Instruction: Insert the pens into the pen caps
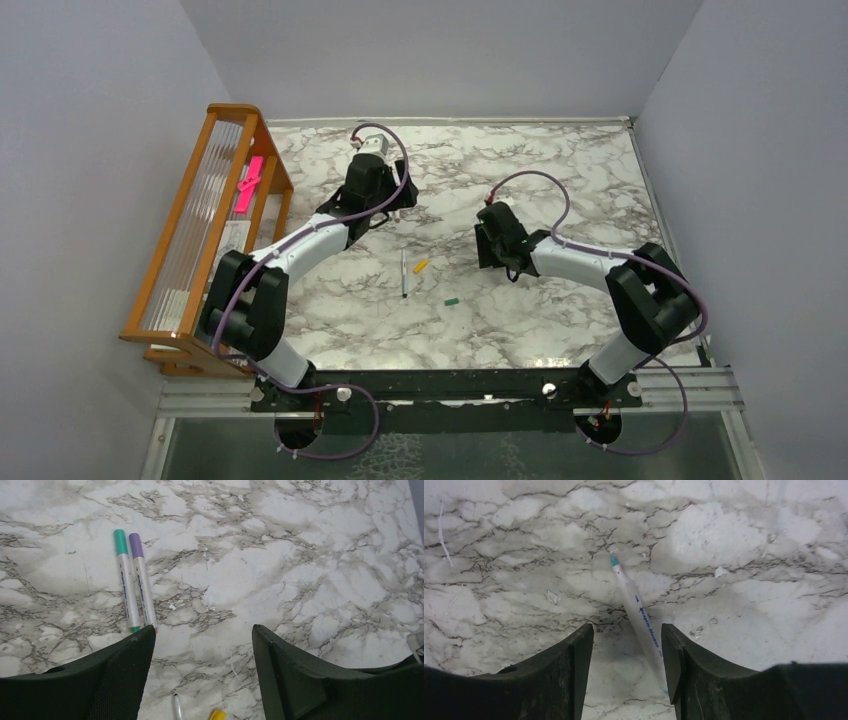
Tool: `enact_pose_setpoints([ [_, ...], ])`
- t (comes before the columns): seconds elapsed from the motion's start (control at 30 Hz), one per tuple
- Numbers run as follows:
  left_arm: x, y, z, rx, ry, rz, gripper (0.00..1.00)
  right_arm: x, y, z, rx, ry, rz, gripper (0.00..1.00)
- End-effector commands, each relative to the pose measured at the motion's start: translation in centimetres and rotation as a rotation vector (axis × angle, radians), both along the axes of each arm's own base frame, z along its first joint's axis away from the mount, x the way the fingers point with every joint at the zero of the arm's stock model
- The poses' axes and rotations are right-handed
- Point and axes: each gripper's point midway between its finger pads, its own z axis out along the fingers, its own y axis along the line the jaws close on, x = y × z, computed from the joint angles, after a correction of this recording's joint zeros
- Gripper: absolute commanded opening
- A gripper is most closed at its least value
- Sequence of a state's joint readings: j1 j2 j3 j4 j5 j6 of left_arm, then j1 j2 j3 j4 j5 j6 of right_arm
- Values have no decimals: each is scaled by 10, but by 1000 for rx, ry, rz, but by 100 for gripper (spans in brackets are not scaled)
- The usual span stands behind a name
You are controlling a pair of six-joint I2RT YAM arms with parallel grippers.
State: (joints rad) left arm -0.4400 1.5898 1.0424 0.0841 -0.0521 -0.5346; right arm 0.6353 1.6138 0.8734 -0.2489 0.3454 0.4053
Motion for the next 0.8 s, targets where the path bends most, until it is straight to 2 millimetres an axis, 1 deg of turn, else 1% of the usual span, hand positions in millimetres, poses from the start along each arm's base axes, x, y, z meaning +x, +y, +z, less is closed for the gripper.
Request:
enact_pose_setpoints([
  [0.0, -12, -8, 20, -87, -24, -37, 74, -12, 13, -17, 61, 45, 65, 46],
  [0.07, -15, -9, 24, -102, -25, -44, 73, -20, 14, -21, 86, 62, 76, 43],
  [0.17, -25, -21, 35, -178, -21, -93, 73, -31, 12, -25, 103, 89, 79, 32],
  [0.27, -38, -39, 51, -302, -15, -173, 74, -39, 8, -25, 111, 98, 82, 13],
  [0.33, -48, -49, 59, -379, -6, -224, 73, -41, 8, -21, 118, 92, 82, 2],
  [0.4, -59, -57, 64, -444, 6, -272, 73, -39, 10, -9, 142, 65, 87, 1],
  [0.47, -68, -64, 72, -489, 3, -320, 73, -36, 15, 11, 184, 19, 97, 1],
  [0.53, -80, -74, 88, -573, -14, -395, 74, -33, 20, 38, 240, -45, 113, 1],
  [0.63, -107, -95, 116, -683, -58, -548, 74, -29, 33, 93, 359, -182, 166, 1],
  [0.7, -122, -109, 130, -682, -98, -625, 74, -30, 43, 131, 449, -275, 228, 1],
  [0.77, -131, -120, 138, -670, -131, -662, 74, -37, 54, 164, 523, -344, 310, 1],
])
